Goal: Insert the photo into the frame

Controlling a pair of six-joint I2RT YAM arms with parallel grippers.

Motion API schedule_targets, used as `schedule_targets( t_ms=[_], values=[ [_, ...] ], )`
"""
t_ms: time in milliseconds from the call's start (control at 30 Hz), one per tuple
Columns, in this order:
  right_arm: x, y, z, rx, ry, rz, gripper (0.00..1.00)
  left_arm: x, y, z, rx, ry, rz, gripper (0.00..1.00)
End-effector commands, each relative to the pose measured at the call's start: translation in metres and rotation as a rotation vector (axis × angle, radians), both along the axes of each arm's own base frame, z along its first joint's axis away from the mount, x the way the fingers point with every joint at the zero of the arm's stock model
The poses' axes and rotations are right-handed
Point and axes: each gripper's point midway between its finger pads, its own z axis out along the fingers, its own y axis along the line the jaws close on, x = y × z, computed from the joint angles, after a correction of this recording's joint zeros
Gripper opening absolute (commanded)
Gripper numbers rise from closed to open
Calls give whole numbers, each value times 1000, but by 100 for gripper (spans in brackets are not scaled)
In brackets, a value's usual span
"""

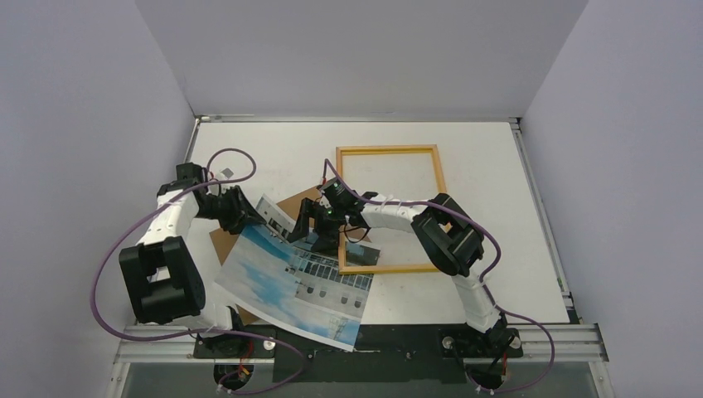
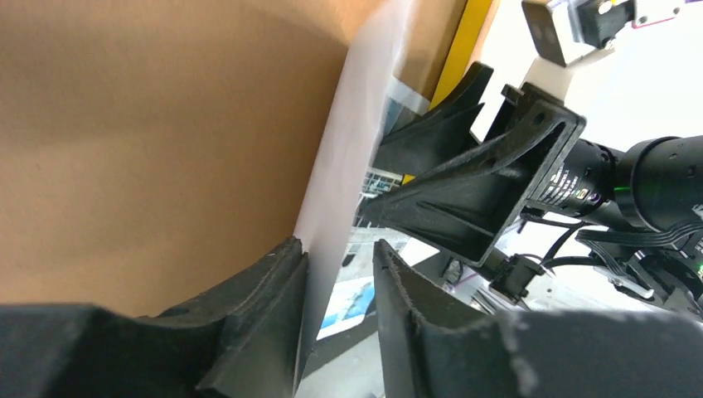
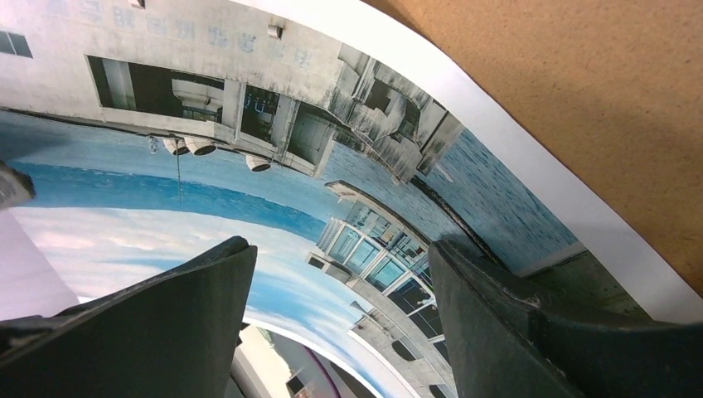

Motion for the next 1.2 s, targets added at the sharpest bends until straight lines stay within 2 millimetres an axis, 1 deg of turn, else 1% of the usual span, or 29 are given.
schedule_targets(
  t_ms=[0, 67, 167, 333, 400, 467, 567, 700, 733, 867, 933, 1000, 1100, 1167],
  values=[
    [-4, -18, -39, -114, 1, -27, 79, 30, 9, 14, 55, -145, -51, 29],
    [-1, -15, -34, -97, -11, -26, 79, 27, 10, 12, 65, -128, -62, 18],
    [5, -9, -16, -49, -51, -29, 79, 23, 13, 11, 77, -100, -78, 1],
    [14, 2, 12, 14, -103, -26, 80, 21, 16, 16, 101, -100, -88, 0],
    [17, 4, 24, 33, -126, -23, 80, 23, 22, 24, 143, -104, -84, 0],
    [23, 4, 40, 54, -167, -24, 80, 31, 32, 43, 204, -130, -64, 0],
    [38, -1, 71, 72, -275, -31, 80, 41, 48, 78, 292, -166, -11, 0],
    [59, -20, 110, 48, -435, -61, 81, 43, 60, 118, 369, -229, 46, 0],
    [63, -26, 123, 47, -479, -71, 81, 43, 60, 128, 377, -252, 58, 0],
    [79, -52, 160, 1, -651, -146, 83, 46, 58, 166, 370, -342, 119, 0],
    [82, -63, 178, -1, -728, -177, 85, 47, 60, 187, 370, -375, 170, 0],
    [86, -71, 193, -10, -807, -198, 85, 50, 59, 212, 351, -428, 230, 0],
    [89, -76, 213, -17, -920, -217, 85, 59, 56, 250, 287, -520, 342, 0],
    [88, -75, 227, -2, -993, -225, 85, 64, 56, 268, 252, -565, 407, 0]
  ],
)
